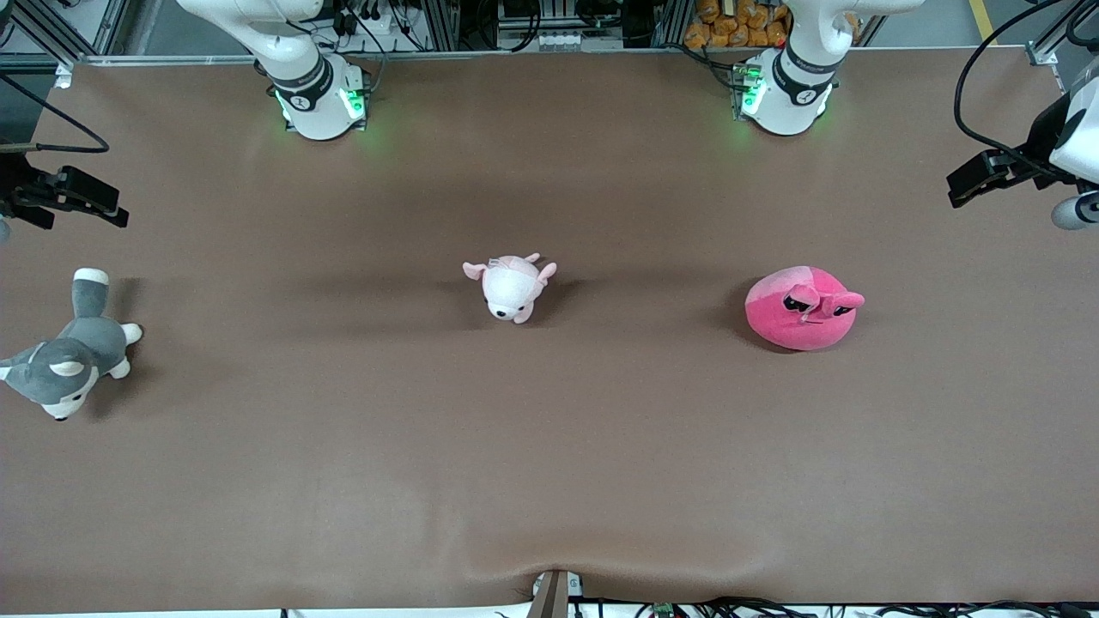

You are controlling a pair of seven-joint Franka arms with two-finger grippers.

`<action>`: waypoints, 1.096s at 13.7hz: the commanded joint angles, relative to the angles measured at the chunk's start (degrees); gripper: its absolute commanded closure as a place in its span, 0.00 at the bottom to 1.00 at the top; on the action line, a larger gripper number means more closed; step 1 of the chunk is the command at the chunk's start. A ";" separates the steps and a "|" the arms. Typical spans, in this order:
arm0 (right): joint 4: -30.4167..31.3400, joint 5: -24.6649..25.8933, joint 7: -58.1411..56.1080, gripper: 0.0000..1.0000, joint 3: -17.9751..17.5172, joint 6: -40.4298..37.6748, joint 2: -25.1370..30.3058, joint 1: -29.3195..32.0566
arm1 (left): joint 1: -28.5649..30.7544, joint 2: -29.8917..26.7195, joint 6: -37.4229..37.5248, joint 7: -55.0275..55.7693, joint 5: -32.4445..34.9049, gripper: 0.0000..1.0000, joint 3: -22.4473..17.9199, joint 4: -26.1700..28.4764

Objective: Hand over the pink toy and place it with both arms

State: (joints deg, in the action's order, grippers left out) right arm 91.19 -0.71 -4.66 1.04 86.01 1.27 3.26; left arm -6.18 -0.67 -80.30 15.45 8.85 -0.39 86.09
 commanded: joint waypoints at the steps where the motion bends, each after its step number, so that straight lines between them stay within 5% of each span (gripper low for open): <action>1: 0.22 -0.52 -0.70 0.00 -0.42 -0.32 0.40 0.87 | 0.02 1.02 0.41 1.08 -1.37 0.00 -0.13 -1.89; 15: 0.13 -0.52 -0.70 0.00 -0.42 -0.75 0.31 2.36 | 3.28 2.43 -2.58 1.60 -2.35 0.00 0.13 -0.41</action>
State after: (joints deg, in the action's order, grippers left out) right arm 91.20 -0.71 -4.71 1.38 85.74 1.24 4.56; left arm -3.02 1.70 -83.09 16.00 7.57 -0.52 85.75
